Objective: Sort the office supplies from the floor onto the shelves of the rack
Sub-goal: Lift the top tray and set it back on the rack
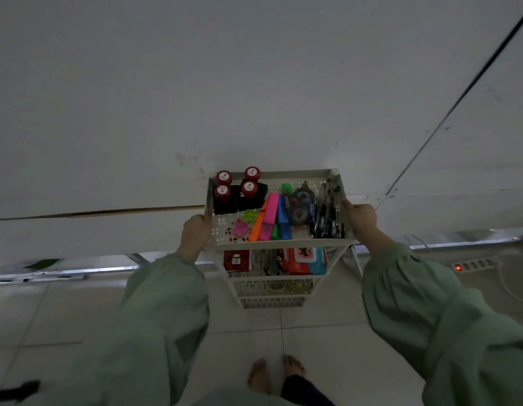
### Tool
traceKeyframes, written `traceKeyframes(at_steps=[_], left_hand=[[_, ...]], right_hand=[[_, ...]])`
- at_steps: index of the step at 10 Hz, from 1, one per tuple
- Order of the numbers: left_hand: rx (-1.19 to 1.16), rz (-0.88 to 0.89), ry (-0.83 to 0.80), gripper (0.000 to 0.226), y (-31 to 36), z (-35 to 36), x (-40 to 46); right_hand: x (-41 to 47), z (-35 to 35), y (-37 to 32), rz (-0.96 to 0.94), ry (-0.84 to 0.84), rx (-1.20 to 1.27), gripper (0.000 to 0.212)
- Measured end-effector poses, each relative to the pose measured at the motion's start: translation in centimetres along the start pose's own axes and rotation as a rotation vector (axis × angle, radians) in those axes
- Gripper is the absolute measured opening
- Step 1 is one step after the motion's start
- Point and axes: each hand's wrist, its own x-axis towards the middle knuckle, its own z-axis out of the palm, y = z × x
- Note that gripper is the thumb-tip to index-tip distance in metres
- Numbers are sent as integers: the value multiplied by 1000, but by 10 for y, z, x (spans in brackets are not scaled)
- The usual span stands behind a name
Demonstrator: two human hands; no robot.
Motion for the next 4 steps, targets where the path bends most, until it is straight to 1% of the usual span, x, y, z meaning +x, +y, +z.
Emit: traceKeyframes(at_steps=[1, 2, 3, 4], left_hand=[[25, -20, -11, 52, 4, -3, -1], [61, -39, -65, 42, 14, -8, -9], [142, -17, -53, 41, 22, -9, -15], [196, 15, 28, 47, 31, -13, -24]], right_hand=[[-2, -4, -4, -52, -4, -100, 54], [-8, -10, -11, -105, -31, -170, 44], [-12, -19, -17, -161, -44, -187, 35], [-20, -34, -20, -185, -21, -98, 34]])
